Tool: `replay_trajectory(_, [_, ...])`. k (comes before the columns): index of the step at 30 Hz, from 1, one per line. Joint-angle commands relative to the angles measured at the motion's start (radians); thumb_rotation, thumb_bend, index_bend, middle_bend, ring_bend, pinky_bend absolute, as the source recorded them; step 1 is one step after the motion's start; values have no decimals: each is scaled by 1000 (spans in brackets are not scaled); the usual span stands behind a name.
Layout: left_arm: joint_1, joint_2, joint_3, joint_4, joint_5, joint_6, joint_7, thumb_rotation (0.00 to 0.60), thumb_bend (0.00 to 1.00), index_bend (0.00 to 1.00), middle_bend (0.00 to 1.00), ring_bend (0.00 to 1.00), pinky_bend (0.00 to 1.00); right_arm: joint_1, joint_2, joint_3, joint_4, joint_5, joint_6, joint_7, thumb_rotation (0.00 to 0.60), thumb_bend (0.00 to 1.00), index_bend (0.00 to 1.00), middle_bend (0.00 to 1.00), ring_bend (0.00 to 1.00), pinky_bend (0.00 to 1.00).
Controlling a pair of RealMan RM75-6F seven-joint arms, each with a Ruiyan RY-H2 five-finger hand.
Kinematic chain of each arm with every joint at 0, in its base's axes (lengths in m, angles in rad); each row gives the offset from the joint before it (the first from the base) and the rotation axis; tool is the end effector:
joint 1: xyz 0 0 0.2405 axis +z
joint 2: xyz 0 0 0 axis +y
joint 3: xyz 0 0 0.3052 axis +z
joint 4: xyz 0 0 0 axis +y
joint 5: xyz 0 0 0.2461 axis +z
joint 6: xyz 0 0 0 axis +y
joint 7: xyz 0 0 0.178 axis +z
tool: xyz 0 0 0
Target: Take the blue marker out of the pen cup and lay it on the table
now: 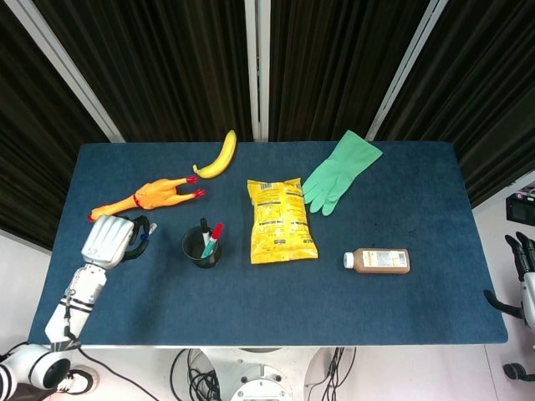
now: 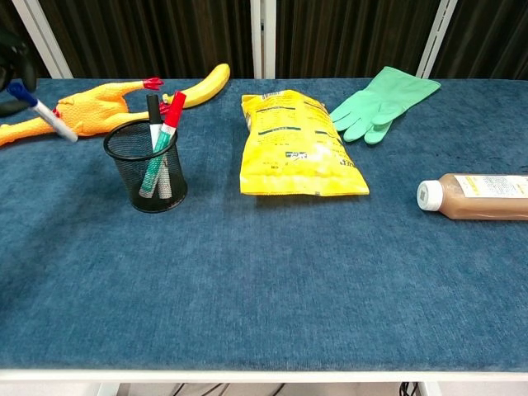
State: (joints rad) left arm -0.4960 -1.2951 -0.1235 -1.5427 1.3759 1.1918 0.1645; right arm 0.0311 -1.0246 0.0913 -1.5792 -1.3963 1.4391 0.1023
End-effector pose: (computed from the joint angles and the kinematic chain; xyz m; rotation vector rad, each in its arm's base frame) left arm -0.2670 0.3711 0.0570 -1.6869 -0.8044 -0.9740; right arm -0.4100 -0.2105 0.1978 1.2549 -0.9517 0.8103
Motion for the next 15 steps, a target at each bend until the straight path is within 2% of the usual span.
replay_trajectory(1, [-9, -10, 14, 23, 4, -26, -26, 600, 379, 475, 623, 601, 680, 3, -2, -1, 0, 1, -5, -2, 600, 127, 0, 0, 0, 0])
replay_trajectory(2, [-11, -9, 17, 30, 10, -30, -36, 600, 361, 395, 558, 551, 659, 3, -3, -1, 0, 0, -5, -2, 600, 126, 0, 0, 0, 0])
replay_trajectory(3, [-12, -7, 21, 34, 15, -36, -44, 600, 331, 242, 426, 450, 601, 4, -4, 0, 1, 0, -5, -1, 600, 127, 0, 0, 0, 0])
replay_trajectory(4, [-12, -5, 23, 36, 22, -36, -53, 600, 300, 107, 273, 324, 508, 4, -5, 0, 1, -1, -4, -1, 600, 127, 0, 0, 0, 0])
replay_trajectory(5, [-10, -6, 21, 41, 30, -25, -56, 600, 267, 17, 115, 175, 381, 3, -5, 0, 2, -2, -3, 0, 600, 127, 0, 0, 0, 0])
replay_trajectory(7, [-2, -16, 15, 59, 55, 21, -64, 600, 235, 0, 8, 33, 238, 1, -5, 0, 3, -3, 2, 1, 600, 126, 0, 0, 0, 0])
replay_trajectory(10, [14, -11, 10, 60, 78, 70, -79, 600, 215, 0, 0, 0, 145, -2, -4, 0, 7, -1, 6, 7, 600, 126, 0, 0, 0, 0])
replay_trajectory(15, [44, 40, 5, 16, 55, 95, -78, 600, 213, 0, 0, 0, 122, -3, -3, -3, 10, -5, 3, 18, 600, 127, 0, 0, 0, 0])
